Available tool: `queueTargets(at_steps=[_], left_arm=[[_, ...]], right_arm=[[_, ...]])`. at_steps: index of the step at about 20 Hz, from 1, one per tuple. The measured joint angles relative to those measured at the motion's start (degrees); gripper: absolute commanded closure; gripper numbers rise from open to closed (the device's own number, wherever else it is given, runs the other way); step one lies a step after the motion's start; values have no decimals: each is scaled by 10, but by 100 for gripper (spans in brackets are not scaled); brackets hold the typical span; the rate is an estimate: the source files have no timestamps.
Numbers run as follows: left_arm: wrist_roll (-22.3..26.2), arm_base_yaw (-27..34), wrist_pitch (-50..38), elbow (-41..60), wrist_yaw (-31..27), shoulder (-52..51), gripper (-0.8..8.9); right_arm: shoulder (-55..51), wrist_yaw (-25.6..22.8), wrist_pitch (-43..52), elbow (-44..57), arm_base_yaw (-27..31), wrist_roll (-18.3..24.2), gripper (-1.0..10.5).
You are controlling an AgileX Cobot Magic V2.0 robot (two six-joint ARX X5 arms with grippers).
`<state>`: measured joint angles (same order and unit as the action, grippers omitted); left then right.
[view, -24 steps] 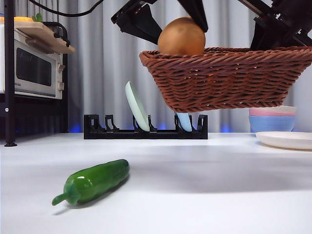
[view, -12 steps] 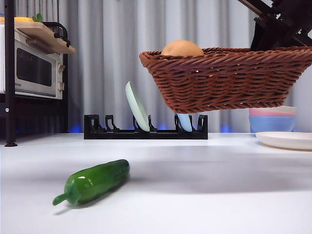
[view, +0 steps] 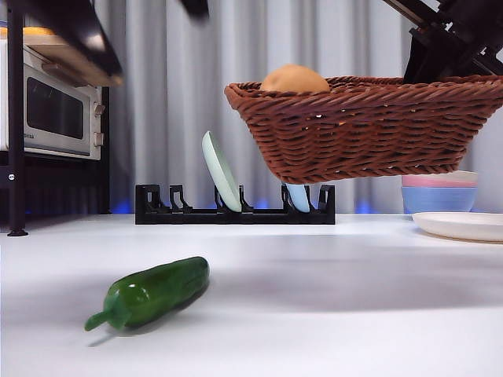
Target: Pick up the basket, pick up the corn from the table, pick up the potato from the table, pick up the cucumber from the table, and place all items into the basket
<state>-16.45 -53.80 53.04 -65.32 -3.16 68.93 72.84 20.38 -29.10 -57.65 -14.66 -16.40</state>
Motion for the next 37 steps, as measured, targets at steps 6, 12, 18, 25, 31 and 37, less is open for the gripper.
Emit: queueTargets(at_steps=[6,12,18,25,31,37], left_arm=[[-8,10,-86,65,-24,114,229],[-5,33,-164,65,-25,237,261],[19,37,-181,65,-27,250,821],[44,43,-182,65,-22,250,821],[156,45,-50,41,290,212,821],[244,42,-45,-118,550,172,821]], right_arm=[[0,1,1,0,13,6,963],[-8,2,2,0,76,8,963],[-28,2,1,0,124,10,963],[-30,2,0,0,136,12,963],[-30,2,0,0,136,12,963],[-30,1,0,0,130,12,963]])
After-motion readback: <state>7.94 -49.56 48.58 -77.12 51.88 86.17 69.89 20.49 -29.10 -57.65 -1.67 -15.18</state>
